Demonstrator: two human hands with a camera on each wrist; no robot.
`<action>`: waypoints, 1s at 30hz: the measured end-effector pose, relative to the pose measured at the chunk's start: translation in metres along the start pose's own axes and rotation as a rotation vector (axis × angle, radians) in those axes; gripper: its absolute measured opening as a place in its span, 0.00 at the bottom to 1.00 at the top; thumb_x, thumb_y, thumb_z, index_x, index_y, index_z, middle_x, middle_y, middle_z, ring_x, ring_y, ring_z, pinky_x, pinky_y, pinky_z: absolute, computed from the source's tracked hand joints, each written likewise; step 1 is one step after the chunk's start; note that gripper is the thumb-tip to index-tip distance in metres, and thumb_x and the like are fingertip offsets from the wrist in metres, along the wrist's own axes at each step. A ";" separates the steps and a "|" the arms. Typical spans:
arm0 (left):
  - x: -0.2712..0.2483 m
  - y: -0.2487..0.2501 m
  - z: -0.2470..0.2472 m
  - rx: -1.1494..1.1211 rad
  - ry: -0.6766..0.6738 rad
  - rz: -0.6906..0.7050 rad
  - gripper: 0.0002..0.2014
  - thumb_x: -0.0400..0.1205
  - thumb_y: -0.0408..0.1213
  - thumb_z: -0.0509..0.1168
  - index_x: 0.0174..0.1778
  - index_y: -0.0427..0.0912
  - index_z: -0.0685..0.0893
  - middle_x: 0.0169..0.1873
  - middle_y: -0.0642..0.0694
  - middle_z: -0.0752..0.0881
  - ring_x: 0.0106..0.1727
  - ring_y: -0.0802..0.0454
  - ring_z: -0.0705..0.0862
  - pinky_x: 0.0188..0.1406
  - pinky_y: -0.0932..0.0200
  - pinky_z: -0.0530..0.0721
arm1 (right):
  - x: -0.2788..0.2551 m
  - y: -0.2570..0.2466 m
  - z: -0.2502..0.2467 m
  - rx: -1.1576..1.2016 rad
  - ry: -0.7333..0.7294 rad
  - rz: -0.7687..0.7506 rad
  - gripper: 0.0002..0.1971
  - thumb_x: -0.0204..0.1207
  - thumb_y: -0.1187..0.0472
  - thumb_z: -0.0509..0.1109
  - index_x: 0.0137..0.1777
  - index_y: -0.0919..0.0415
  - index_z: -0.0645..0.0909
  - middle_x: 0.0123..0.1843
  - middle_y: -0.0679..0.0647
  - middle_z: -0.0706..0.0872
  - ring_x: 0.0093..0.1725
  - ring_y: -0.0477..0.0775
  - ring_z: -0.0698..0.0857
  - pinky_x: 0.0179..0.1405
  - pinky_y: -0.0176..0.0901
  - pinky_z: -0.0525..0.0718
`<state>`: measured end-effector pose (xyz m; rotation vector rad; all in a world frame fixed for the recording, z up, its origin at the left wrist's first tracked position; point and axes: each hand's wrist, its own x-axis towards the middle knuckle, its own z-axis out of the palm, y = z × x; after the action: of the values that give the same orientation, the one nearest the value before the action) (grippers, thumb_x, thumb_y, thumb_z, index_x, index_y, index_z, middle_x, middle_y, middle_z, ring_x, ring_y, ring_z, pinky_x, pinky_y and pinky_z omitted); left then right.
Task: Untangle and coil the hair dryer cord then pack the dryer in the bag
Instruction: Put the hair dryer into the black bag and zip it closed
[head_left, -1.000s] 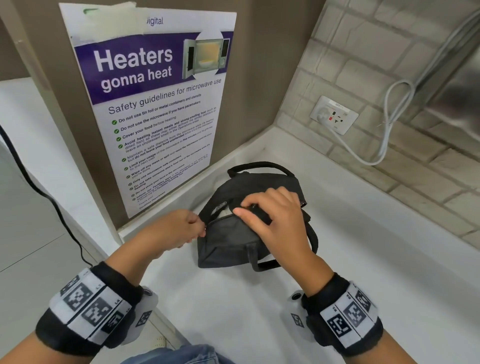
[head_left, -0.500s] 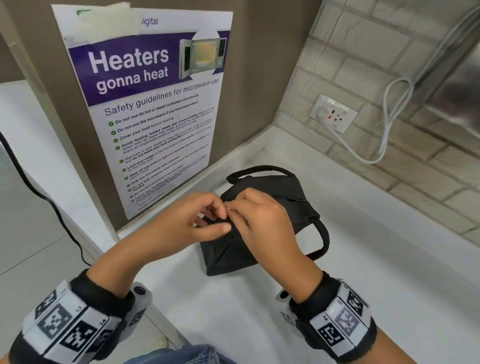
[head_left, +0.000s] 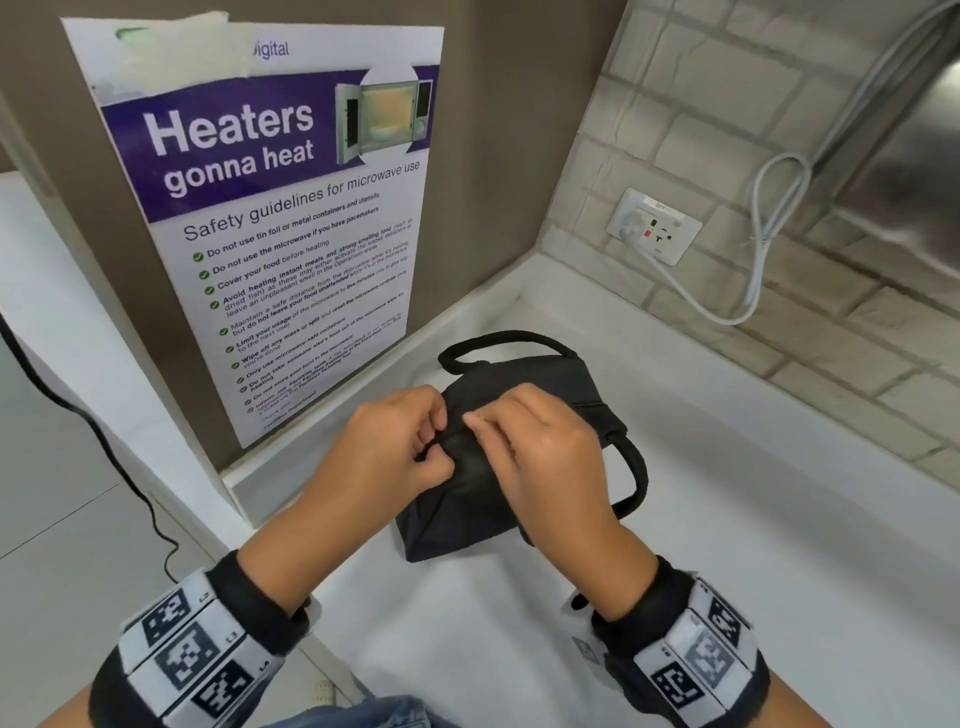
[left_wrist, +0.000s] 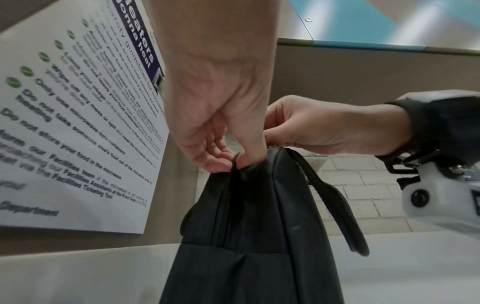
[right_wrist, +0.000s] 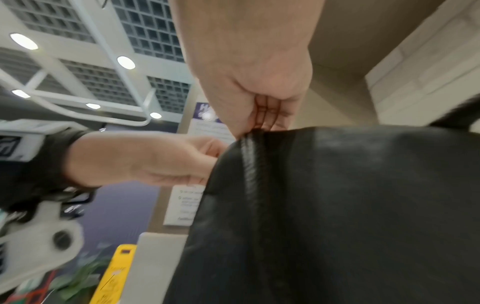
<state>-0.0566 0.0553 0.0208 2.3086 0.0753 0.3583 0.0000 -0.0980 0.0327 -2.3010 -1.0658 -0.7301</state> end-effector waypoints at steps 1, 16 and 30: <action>-0.001 -0.002 -0.001 -0.003 0.006 -0.024 0.08 0.69 0.31 0.71 0.38 0.46 0.80 0.30 0.52 0.79 0.32 0.55 0.77 0.33 0.64 0.78 | 0.002 0.007 -0.005 0.009 0.011 0.048 0.10 0.77 0.60 0.70 0.35 0.61 0.84 0.34 0.52 0.83 0.33 0.50 0.81 0.36 0.39 0.80; -0.017 -0.016 -0.020 0.071 -0.035 -0.163 0.07 0.66 0.37 0.68 0.33 0.51 0.75 0.29 0.53 0.77 0.33 0.55 0.78 0.34 0.50 0.83 | -0.014 0.154 0.024 0.496 -0.024 1.158 0.08 0.72 0.55 0.75 0.38 0.59 0.85 0.36 0.54 0.86 0.38 0.55 0.83 0.45 0.47 0.82; -0.001 0.007 -0.039 0.109 -0.173 0.056 0.12 0.77 0.38 0.65 0.54 0.55 0.77 0.53 0.60 0.73 0.57 0.61 0.72 0.59 0.62 0.74 | -0.058 0.122 0.023 0.674 -0.266 1.297 0.06 0.80 0.63 0.63 0.48 0.60 0.82 0.42 0.54 0.84 0.42 0.53 0.82 0.40 0.41 0.79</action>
<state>-0.0687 0.0774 0.0508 2.4436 -0.0578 0.1859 0.0704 -0.1842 -0.0472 -1.9129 0.2318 0.4058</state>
